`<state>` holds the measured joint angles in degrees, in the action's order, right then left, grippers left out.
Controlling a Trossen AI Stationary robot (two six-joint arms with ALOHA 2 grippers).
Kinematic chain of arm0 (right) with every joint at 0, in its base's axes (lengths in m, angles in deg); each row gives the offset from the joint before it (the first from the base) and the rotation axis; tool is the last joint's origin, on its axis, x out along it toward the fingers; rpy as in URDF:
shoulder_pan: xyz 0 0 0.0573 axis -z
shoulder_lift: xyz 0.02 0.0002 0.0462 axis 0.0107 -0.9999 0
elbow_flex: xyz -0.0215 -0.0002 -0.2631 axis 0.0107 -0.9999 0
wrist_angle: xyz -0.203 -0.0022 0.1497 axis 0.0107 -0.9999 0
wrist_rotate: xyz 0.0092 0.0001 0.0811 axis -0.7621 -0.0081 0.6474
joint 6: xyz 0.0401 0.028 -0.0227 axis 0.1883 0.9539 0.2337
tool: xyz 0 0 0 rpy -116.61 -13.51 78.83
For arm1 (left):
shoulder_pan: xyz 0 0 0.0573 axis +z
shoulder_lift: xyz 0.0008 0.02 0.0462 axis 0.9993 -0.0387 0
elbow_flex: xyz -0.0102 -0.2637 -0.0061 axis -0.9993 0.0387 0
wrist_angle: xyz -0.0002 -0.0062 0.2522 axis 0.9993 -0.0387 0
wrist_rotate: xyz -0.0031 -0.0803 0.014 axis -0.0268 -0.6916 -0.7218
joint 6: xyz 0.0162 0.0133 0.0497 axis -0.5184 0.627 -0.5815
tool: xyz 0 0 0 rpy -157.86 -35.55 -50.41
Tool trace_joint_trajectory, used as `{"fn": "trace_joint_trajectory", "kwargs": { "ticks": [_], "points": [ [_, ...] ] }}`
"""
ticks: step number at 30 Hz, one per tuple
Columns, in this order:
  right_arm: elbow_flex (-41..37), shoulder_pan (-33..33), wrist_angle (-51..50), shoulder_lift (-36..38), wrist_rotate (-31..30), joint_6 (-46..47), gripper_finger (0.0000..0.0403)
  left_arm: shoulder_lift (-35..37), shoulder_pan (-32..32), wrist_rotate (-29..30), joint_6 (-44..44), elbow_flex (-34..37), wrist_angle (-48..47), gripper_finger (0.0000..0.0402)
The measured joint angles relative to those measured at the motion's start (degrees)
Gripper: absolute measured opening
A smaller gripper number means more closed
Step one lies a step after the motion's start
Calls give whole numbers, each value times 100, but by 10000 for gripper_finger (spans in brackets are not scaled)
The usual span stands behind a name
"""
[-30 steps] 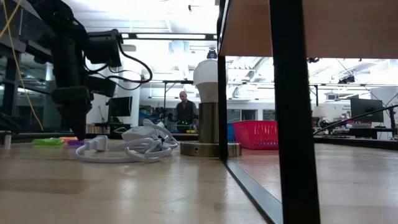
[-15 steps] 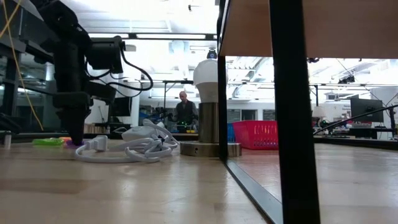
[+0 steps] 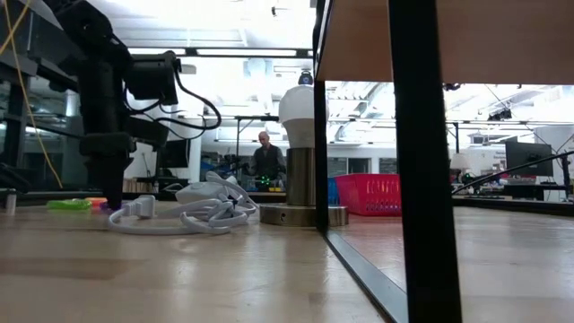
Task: Pick & Place Office Desk Supplies
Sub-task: Put the purple coil keychain into the red bin
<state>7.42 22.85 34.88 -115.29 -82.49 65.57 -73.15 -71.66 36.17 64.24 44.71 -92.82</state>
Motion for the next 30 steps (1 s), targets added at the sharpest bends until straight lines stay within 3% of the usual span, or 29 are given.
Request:
{"fn": "trace_joint_trajectory", "kwargs": {
  "ticks": [17, 22, 30],
  "points": [
    [0, 0, 0, 0, 0, 0, 110, 1464, 125, 10, -2, -256, 80, 10],
    [0, 0, 0, 0, 0, 0, 110, 1378, -72, 12, -20, -256, 509, 10],
    [0, 0, 1, 1, 0, 0, 110, 632, -223, 11, -515, -283, 2269, 10]
  ]
}}
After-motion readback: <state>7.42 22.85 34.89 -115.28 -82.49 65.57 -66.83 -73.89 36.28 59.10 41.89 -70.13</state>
